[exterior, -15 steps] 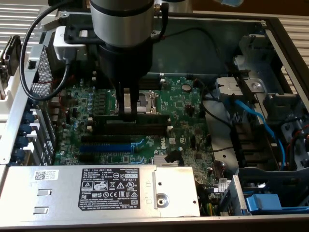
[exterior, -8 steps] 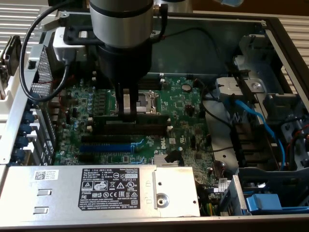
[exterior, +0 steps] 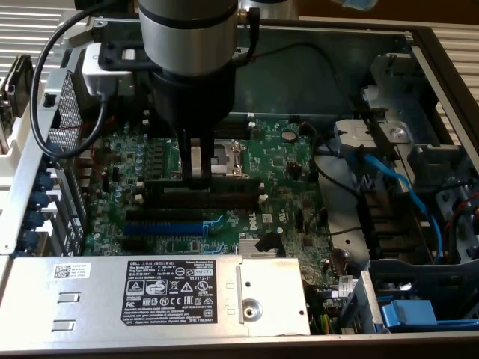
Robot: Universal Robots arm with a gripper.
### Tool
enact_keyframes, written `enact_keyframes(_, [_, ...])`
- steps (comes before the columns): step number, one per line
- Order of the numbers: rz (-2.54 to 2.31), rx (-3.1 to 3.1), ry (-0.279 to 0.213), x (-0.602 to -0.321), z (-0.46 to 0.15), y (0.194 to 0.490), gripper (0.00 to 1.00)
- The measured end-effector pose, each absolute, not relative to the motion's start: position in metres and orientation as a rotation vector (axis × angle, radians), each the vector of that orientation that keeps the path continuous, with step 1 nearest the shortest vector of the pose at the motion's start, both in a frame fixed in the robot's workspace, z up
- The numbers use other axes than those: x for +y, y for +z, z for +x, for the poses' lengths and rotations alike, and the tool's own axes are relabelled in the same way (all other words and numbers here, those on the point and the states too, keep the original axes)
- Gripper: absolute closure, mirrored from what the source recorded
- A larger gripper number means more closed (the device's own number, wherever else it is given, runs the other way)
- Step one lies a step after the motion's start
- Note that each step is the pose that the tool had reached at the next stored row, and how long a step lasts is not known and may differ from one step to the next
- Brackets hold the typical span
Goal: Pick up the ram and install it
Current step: 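Insert the ram into the slot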
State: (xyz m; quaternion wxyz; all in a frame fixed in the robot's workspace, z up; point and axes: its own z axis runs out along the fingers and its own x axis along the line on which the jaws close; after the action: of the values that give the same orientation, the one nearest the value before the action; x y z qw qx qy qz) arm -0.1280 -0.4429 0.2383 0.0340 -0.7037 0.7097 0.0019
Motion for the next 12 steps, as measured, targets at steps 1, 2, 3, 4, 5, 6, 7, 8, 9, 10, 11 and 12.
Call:
enact_keyframes(1, [-2.164, 2.183, 0.007, -0.4429, -0.128, 0.2382, 0.88])
enact_keyframes(2, [-2.164, 2.182, 0.007, -0.443, -0.128, 0.2379, 0.88])
enact_keyframes(3, [-2.164, 2.182, 0.008, -0.443, -0.128, 0.2377, 0.88])
enact_keyframes(4, [-2.164, 2.182, 0.009, -0.443, -0.128, 0.2375, 0.88])
enact_keyframes(5, [-2.163, 2.182, 0.009, -0.4429, -0.128, 0.2374, 0.88])
enact_keyframes(6, [-2.163, 2.182, 0.01, -0.4429, -0.128, 0.2372, 0.88])
enact_keyframes(7, [-2.163, 2.181, 0.01, -0.4429, -0.1279, 0.237, 0.88])
enact_keyframes(8, [-2.162, 2.181, 0.011, -0.4429, -0.128, 0.2369, 0.88])
enact_keyframes(9, [-2.162, 2.181, 0.012, -0.4429, -0.128, 0.2368, 0.88])
enact_keyframes(10, [-2.161, 2.181, 0.012, -0.4429, -0.128, 0.2367, 0.88])
enact_keyframes(11, [-2.161, 2.181, 0.013, -0.4429, -0.1282, 0.2366, 0.88])
enact_keyframes(12, [-2.16, 2.181, 0.013, -0.443, -0.1286, 0.2365, 0.88])
